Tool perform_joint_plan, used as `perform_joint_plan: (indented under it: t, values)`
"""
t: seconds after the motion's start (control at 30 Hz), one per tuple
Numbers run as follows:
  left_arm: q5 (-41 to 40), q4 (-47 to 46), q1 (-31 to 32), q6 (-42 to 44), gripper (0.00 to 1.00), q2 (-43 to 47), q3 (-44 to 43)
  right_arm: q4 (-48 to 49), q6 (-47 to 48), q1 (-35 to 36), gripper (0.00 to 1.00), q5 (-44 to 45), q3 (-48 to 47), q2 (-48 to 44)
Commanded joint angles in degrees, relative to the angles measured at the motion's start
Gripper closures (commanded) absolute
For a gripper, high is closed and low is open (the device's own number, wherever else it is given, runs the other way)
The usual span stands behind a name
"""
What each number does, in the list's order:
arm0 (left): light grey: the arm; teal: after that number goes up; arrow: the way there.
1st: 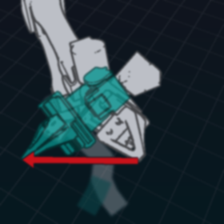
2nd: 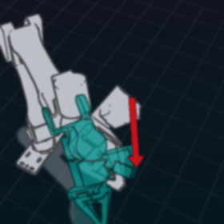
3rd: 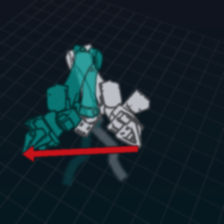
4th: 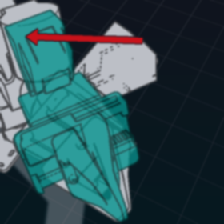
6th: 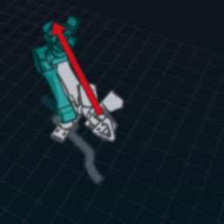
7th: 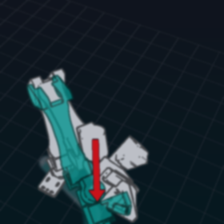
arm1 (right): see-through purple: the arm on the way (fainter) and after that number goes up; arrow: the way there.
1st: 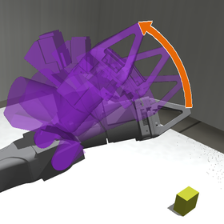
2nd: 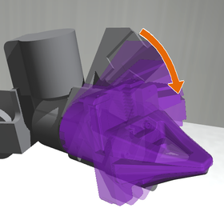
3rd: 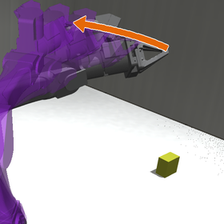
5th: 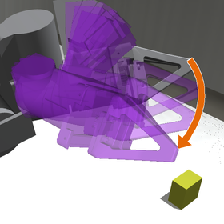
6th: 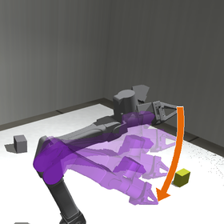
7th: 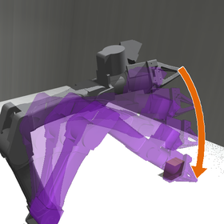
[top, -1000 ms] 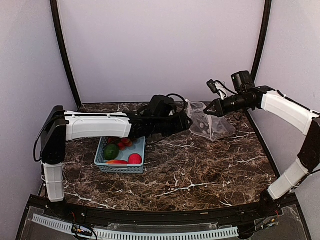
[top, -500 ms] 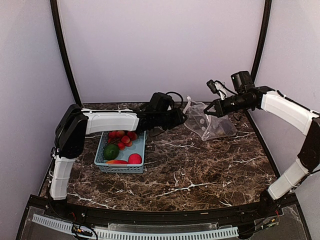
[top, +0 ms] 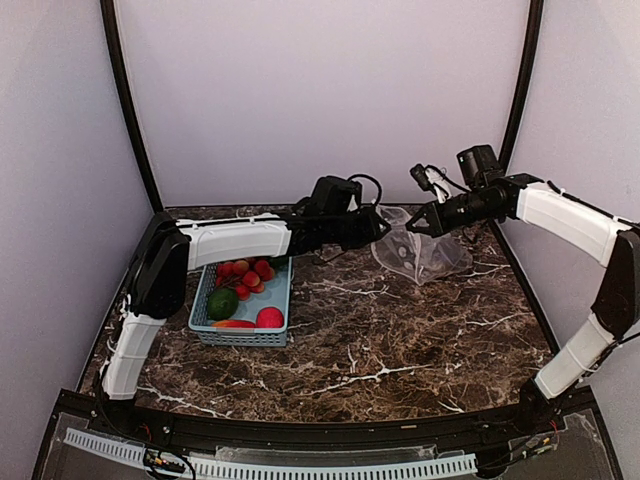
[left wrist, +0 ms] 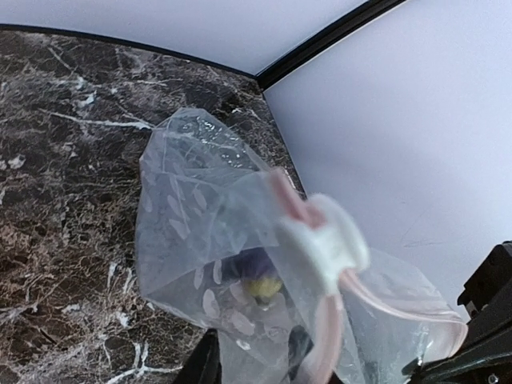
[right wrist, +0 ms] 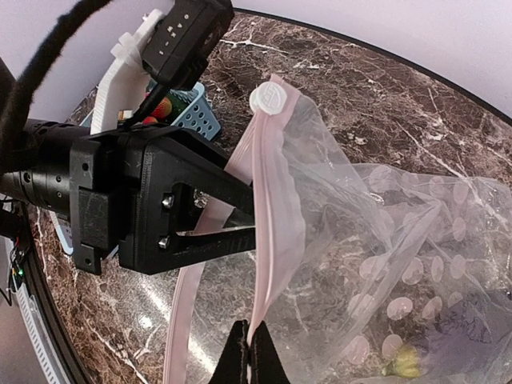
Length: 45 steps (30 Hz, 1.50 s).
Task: Place the food in the zip-top bag and seal the zipper
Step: Adjust the zipper on the zipper food storage bag.
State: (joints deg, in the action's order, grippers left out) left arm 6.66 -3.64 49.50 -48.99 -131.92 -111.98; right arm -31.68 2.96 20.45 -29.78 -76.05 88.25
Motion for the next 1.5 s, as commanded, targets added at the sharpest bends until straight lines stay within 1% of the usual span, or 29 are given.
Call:
perform_joint_plan:
  t: [0.0,0.1,0.13,0.17,0.23,0.37,0.47,0.5,0.53,0.57,0.63,0.67,0.73,0.77,0.8,0.83,0.87,0.9,0.93,1.0,1.07,1.1,1.13,1.17,1.23,1.3,1.33,1.4,1.47]
  values:
    - [-2.5,7.2,-0.2,-2.2,0.74,0.0,-0.5,1.7,0.6,0.5,1.00,3.9,-0.5,-1.5]
    - [-5.1,9.9,-0.2,-2.7,0.76,0.6,0.4,3.3,0.6,0.5,1.00,9.3,0.7,-3.4]
    - [-5.5,11.4,-0.2,-3.5,0.80,1.2,0.8,3.7,0.6,0.5,1.00,10.7,1.1,-4.0]
    - [-8.0,11.9,-0.3,-3.9,0.84,1.5,1.9,4.1,0.6,0.5,1.00,11.9,1.3,-4.5]
    - [-10.0,11.8,-0.5,-5.0,0.86,2.6,3.7,4.5,0.6,0.5,1.00,12.4,1.8,-5.1]
    - [-9.4,9.4,-0.8,-6.1,0.86,2.6,4.4,4.5,0.8,0.8,1.00,11.2,2.5,-5.3]
    - [-8.5,7.4,-0.8,-5.7,0.84,2.7,4.3,5.0,1.9,2.6,1.00,13.9,3.5,-6.3]
    - [-7.8,5.3,-0.8,-5.0,0.77,2.7,4.4,5.2,2.2,3.1,1.00,14.6,3.8,-6.6]
    - [-5.8,4.5,-0.8,-4.6,0.72,2.7,4.3,5.3,2.2,3.3,1.00,15.0,3.9,-6.8]
    - [-4.5,1.6,-0.8,-3.4,0.64,2.8,4.2,5.2,2.2,3.3,1.00,15.2,3.8,-6.9]
    - [-2.2,-0.3,-0.6,-0.5,0.54,3.5,3.9,5.3,2.4,3.3,1.00,16.4,3.8,-6.7]
    - [-2.0,-0.3,-0.2,0.8,0.51,3.9,3.8,5.2,2.5,3.3,1.00,17.0,3.8,-6.5]
    - [-3.1,0.9,0.5,4.4,0.40,6.3,4.9,5.3,2.4,3.0,1.00,17.2,4.0,-6.5]
    - [-3.4,1.6,0.7,5.8,0.37,8.4,5.7,5.3,2.3,2.7,1.00,16.9,4.1,-6.4]
    - [-3.6,1.8,0.8,6.3,0.32,10.7,7.9,5.3,2.1,2.3,1.00,16.5,4.2,-6.3]
    - [-3.4,1.7,0.8,6.9,0.30,12.0,9.2,5.3,2.0,2.0,1.00,16.0,4.2,-6.3]
    - [-3.1,1.5,0.8,7.4,0.23,13.3,12.5,5.3,2.0,1.7,1.00,15.7,4.2,-6.3]
    - [-2.9,0.8,0.8,8.6,0.21,16.2,14.2,5.2,2.2,1.4,1.00,15.2,4.2,-6.3]
    - [-3.1,0.6,0.8,9.4,0.13,19.4,18.1,5.2,2.4,1.2,1.00,15.2,4.3,-6.4]
    - [-4.4,0.4,0.8,12.6,0.03,24.3,24.0,5.3,3.0,1.0,1.00,14.9,4.6,-6.8]
    - [-8.0,2.5,0.8,16.2,0.01,28.9,29.1,5.3,3.5,0.8,1.00,14.7,5.1,-7.5]
    - [-11.1,6.0,0.6,17.7,0.01,30.2,30.4,5.4,4.0,0.7,1.00,14.2,5.6,-7.9]
    - [-12.5,8.1,0.4,17.8,0.01,32.8,32.7,5.5,4.7,0.5,1.00,13.3,6.1,-8.3]
    - [-14.5,12.2,-0.5,17.8,0.01,34.0,33.7,5.6,5.4,0.4,1.00,12.4,6.7,-8.7]
    - [-15.5,17.1,-2.1,19.1,0.01,37.1,36.4,6.5,6.3,0.1,1.00,11.4,8.4,-9.5]
    - [-16.2,20.6,-3.0,23.6,0.01,39.7,38.7,7.6,6.6,-0.6,1.00,10.3,10.1,-10.5]
    - [-16.5,21.8,-3.0,28.4,0.01,41.8,40.3,8.1,6.8,-1.0,1.00,9.7,10.9,-11.0]
    - [-18.1,22.7,-3.1,34.3,0.01,45.4,43.4,9.0,7.0,-2.0,1.00,8.0,12.4,-12.2]
    - [-21.7,24.2,-3.2,38.4,0.01,49.1,46.4,10.3,7.3,-2.8,1.00,6.6,13.6,-13.4]
